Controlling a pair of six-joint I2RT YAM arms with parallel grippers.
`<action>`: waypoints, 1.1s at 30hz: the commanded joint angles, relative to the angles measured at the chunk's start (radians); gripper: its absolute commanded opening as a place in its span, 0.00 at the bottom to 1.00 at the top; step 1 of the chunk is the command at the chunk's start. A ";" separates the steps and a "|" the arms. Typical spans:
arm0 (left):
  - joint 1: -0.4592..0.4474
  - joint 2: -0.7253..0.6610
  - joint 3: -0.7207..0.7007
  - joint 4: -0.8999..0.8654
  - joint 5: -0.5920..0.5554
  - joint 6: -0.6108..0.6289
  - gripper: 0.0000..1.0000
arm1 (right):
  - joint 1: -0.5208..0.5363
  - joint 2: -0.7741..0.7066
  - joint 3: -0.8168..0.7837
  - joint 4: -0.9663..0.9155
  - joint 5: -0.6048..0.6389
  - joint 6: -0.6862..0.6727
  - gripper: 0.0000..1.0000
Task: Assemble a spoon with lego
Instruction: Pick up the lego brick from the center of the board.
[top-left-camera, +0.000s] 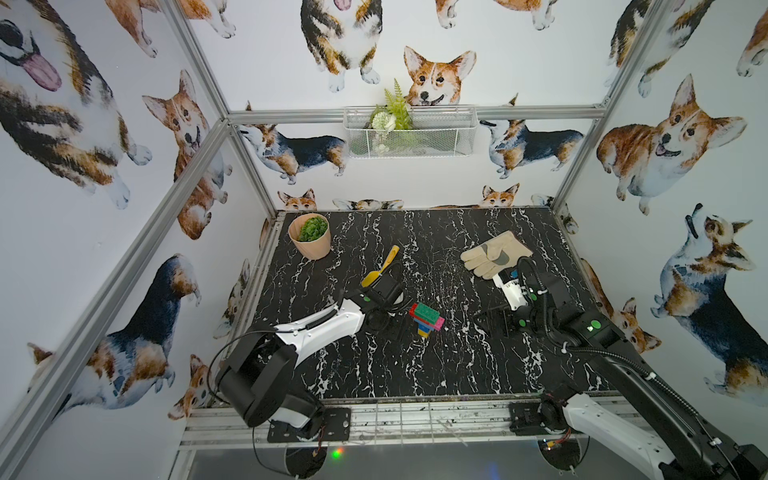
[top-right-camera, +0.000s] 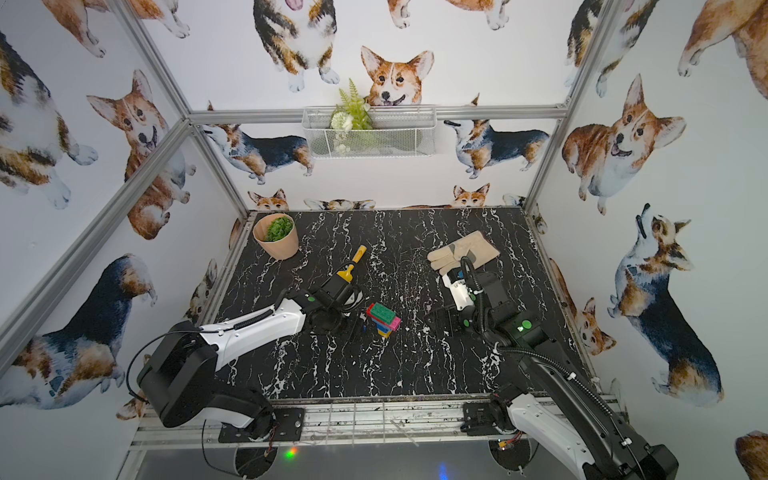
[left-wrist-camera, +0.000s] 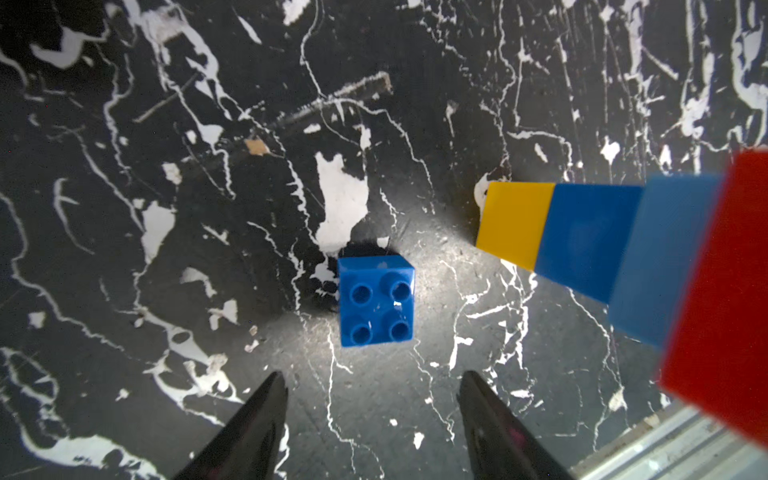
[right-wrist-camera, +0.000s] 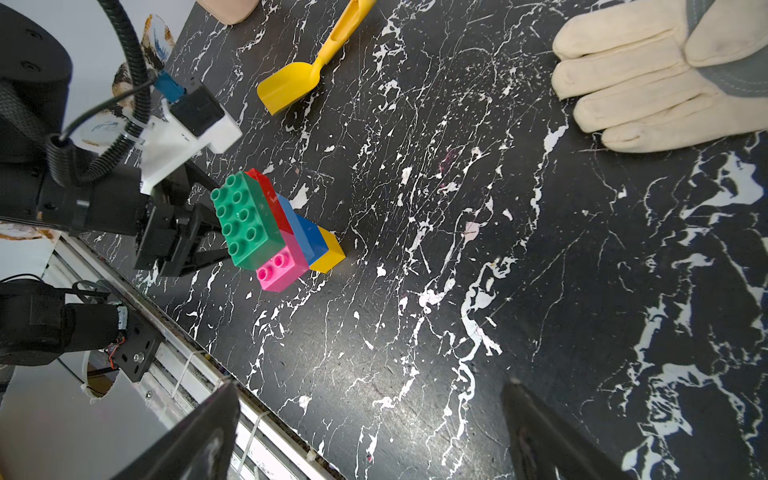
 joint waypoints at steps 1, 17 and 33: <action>-0.001 0.005 -0.002 0.056 -0.031 -0.026 0.69 | -0.001 -0.002 -0.001 0.004 0.000 0.001 1.00; -0.001 0.085 -0.002 0.072 -0.040 -0.013 0.65 | -0.001 0.004 -0.003 0.007 0.000 0.002 1.00; 0.033 0.110 0.025 0.064 -0.067 -0.005 0.61 | -0.001 0.008 -0.006 0.011 -0.003 0.003 1.00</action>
